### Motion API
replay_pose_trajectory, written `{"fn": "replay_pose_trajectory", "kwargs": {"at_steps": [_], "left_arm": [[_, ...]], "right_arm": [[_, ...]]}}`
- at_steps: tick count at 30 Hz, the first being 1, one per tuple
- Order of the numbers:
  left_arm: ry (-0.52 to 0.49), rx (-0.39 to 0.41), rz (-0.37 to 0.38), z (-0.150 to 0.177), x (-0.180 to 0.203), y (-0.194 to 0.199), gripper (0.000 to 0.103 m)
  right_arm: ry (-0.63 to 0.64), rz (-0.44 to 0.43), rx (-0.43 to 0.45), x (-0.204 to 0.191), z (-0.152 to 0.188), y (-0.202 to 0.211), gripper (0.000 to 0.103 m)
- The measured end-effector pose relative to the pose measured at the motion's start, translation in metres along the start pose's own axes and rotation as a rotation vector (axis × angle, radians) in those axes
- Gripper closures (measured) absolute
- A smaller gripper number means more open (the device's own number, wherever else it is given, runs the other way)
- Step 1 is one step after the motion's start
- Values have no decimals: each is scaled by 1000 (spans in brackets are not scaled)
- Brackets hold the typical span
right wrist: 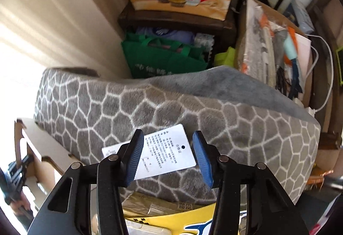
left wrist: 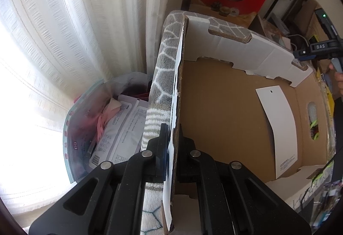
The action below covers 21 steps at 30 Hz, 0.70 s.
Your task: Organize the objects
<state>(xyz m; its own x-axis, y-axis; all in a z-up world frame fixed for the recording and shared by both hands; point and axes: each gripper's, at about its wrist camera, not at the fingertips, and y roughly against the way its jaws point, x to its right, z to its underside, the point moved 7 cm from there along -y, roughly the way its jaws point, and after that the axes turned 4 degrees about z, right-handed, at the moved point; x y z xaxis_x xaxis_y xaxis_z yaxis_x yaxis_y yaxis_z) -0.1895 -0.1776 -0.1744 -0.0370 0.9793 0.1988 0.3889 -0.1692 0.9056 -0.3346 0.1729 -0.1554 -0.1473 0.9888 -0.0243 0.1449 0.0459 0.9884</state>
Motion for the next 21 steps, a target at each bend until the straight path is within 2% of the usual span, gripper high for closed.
{"fn": "replay_pose_trajectory", "kwargs": {"at_steps": [5,7,8,10,13,16,21], "left_arm": [[4,2,7,1,0,1,98],[10,2,11,1,-1,1,98],[12,3,12,1,-1,1,98],[14,4,12,1,-1,0,98],[19,5,11,3,-1,1,98],[25,5,13,2,-2,1,98],[32,5,17,2,-2,1,98]], "right_arm": [[45,10,-51,3,4,-14,54],[74,19,-41,1,4,-15,54],[86,23,-39,-1,5,-15,57],[95,36,-29,-3,6,-13,74],[91,31,-18,-4,8,-10,91],[56,-36,4,-4,9,1,97],[40,-112,49,-13,15,28,100]]}}
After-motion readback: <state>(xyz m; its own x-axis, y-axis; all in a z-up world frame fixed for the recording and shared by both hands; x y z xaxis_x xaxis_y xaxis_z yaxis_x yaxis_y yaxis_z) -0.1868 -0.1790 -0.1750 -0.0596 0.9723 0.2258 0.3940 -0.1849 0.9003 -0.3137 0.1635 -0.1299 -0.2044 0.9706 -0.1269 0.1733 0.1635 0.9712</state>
